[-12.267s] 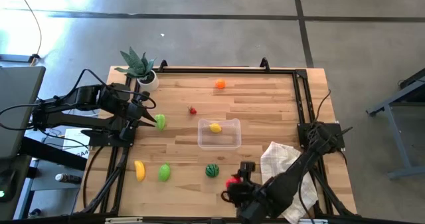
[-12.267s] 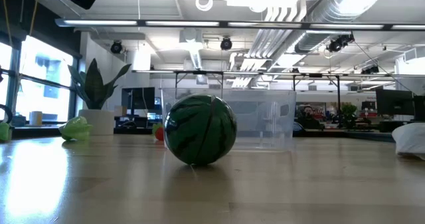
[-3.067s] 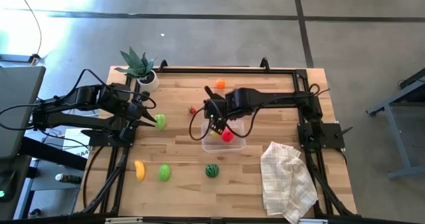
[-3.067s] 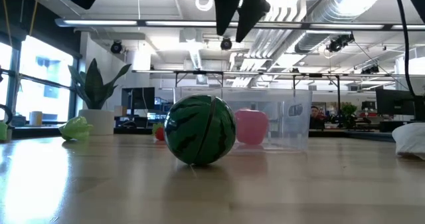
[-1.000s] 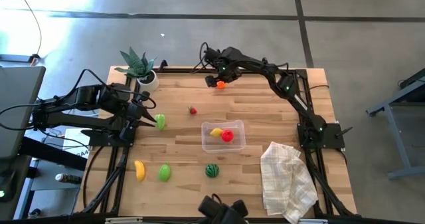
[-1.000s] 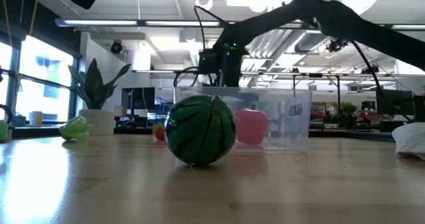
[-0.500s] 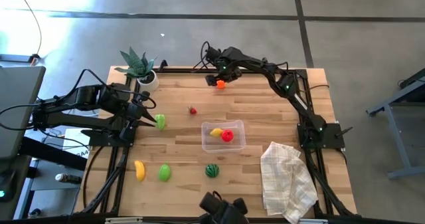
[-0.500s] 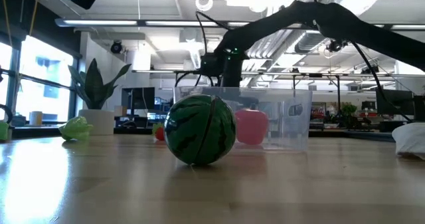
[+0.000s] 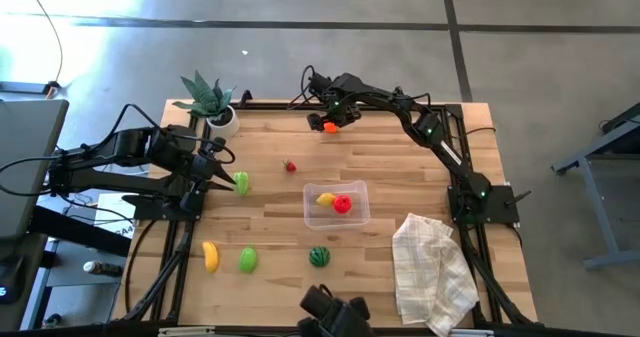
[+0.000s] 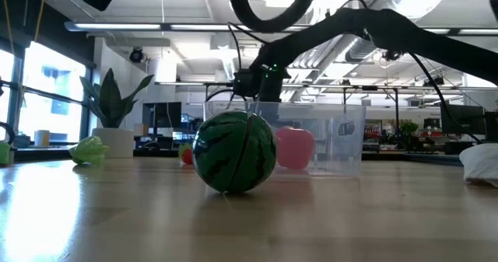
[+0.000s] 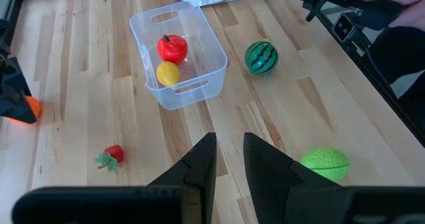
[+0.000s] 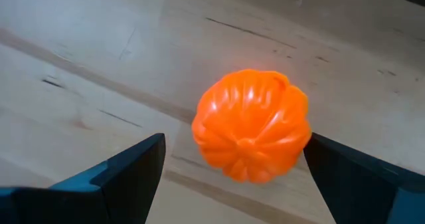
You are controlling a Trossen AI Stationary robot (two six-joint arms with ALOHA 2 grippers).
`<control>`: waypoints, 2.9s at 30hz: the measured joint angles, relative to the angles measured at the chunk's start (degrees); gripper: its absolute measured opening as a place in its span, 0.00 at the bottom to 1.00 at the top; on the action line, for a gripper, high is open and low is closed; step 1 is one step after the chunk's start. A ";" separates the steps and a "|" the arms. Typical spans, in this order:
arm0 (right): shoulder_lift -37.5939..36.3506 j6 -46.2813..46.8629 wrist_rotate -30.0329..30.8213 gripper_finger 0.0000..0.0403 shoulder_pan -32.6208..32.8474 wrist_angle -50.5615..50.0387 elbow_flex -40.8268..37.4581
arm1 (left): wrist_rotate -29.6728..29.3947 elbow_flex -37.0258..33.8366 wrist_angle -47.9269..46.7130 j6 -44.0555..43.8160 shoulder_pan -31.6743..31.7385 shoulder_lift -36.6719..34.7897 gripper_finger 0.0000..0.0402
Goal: Pick and placing Produce into tupperware
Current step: Put the orange pumpkin into the transparent bin
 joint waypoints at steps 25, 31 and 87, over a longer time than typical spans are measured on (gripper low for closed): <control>1.22 0.37 0.82 0.79 -0.87 2.19 0.02 | -0.01 0.00 -0.02 -0.01 0.01 -0.01 0.17; 1.22 0.20 0.66 0.77 -0.87 2.66 0.02 | 0.00 0.00 -0.01 -0.01 0.01 -0.02 0.17; 1.36 -7.68 -0.44 0.60 -0.33 -1.87 4.70 | 0.00 0.00 -0.01 0.00 0.00 0.00 0.17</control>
